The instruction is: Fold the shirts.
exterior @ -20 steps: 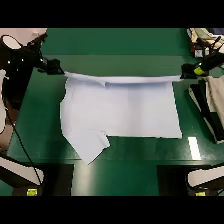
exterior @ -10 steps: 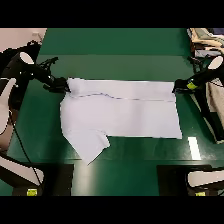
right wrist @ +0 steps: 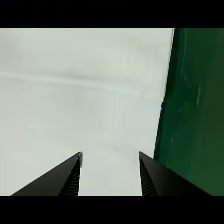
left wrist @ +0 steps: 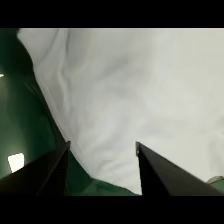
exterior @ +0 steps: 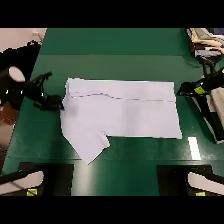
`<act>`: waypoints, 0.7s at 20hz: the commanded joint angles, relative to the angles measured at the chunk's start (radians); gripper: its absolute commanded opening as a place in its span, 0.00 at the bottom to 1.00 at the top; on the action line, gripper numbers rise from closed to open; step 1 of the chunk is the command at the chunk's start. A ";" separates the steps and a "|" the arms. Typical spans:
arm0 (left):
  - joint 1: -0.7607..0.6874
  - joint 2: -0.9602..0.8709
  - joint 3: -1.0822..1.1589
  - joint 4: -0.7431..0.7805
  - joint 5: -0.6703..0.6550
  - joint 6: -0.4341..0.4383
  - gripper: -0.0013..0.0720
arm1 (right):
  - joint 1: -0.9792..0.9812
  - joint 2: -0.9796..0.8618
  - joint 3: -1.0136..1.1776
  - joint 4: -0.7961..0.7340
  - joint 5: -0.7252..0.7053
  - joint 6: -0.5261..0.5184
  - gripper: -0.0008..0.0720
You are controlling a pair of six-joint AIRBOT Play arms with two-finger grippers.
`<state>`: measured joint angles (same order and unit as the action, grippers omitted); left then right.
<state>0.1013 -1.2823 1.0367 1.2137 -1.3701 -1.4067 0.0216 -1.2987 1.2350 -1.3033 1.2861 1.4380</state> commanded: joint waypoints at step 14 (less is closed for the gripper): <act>0.000 0.422 -0.757 -0.359 0.259 -0.005 0.67 | 0.001 0.192 -0.109 0.004 -0.046 0.002 0.58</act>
<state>0.1017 -0.8665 0.3382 0.9211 -1.2102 -1.4521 0.0219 -1.1110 1.1271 -1.3003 1.2377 1.4384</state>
